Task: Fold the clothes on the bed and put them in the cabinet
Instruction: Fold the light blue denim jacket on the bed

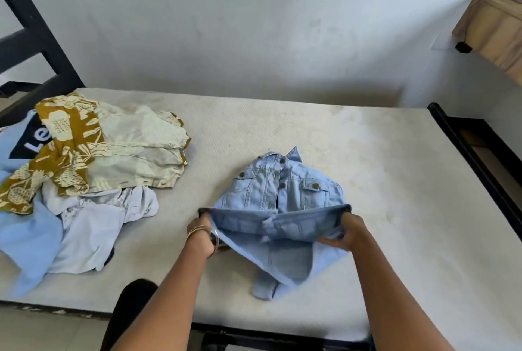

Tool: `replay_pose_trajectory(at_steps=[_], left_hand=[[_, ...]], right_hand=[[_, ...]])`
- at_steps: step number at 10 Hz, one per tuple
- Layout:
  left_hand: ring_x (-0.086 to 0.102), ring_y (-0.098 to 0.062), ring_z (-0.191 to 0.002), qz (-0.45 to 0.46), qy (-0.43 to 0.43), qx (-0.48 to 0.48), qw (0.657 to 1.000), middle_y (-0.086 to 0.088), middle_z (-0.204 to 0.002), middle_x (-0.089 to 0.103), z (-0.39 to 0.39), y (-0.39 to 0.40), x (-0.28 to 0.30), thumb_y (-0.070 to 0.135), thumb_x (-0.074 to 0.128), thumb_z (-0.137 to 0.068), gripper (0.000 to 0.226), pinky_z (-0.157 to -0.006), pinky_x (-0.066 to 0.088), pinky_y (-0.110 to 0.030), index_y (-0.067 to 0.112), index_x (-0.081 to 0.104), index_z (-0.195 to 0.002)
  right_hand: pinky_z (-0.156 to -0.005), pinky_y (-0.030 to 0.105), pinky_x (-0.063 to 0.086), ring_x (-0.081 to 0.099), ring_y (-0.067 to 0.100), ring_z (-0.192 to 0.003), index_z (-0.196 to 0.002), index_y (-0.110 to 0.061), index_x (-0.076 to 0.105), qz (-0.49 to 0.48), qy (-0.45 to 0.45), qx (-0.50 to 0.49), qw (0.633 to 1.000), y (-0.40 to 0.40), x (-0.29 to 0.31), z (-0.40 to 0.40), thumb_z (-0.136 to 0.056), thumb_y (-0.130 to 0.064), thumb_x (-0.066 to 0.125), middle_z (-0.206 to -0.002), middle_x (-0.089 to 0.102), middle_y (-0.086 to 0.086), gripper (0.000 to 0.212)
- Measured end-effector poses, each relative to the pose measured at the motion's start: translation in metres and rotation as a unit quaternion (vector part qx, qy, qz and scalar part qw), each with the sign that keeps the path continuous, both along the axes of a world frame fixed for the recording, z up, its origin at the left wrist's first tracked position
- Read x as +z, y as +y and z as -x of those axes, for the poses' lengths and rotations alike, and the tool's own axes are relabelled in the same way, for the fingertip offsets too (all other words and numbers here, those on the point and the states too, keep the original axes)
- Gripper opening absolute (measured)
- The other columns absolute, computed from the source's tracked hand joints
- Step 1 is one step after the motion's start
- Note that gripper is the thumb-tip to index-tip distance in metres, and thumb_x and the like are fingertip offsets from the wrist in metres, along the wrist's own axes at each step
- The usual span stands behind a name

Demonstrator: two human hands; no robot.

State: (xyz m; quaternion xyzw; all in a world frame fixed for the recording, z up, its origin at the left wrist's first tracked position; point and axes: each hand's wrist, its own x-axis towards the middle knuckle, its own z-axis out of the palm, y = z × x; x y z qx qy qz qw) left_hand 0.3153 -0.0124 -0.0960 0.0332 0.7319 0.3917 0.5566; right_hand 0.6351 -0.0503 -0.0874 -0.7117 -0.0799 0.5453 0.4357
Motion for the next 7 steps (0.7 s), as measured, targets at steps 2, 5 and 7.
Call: replay_pose_trajectory(at_steps=[2, 5, 7], left_hand=[[0.056, -0.022, -0.106, -0.284, -0.206, 0.006, 0.937, 0.0, -0.089, 0.072, -0.059, 0.101, 0.139, 0.031, 0.038, -0.102, 0.026, -0.078, 0.054, -0.029, 0.016, 0.058, -0.098], [0.059, -0.034, -0.109, -0.55, -0.298, -0.083, 0.776, -0.018, -0.119, 0.059, -0.036, 0.167, 0.231, 0.04, 0.064, -0.088, 0.051, -0.104, 0.043, -0.048, 0.009, 0.057, -0.128], [0.06, -0.03, -0.106, -0.445, 0.107, -0.02, 0.889, -0.008, -0.102, 0.069, 0.0, 0.063, 0.082, -0.017, 0.042, -0.076, 0.049, -0.094, 0.046, -0.038, 0.022, 0.07, -0.085]], right_hand=[[-0.075, 0.02, 0.047, 0.046, 0.009, -0.07, -0.083, -0.016, 0.045, -0.265, 0.113, -0.183, 0.94, 0.097, 0.12, 0.006, -0.089, 0.012, 0.047, -0.08, 0.047, 0.0, 0.028], [-0.09, 0.04, 0.049, 0.062, 0.03, -0.103, -0.099, -0.01, 0.068, -0.533, 0.241, -0.248, 0.772, 0.133, 0.223, -0.021, -0.092, -0.005, 0.043, -0.102, 0.068, 0.011, 0.026], [-0.085, 0.05, 0.053, 0.058, 0.035, -0.106, -0.101, -0.017, 0.062, -0.214, -0.034, -0.189, 0.958, 0.017, 0.081, -0.013, -0.096, -0.003, 0.037, -0.117, 0.062, 0.013, 0.029]])
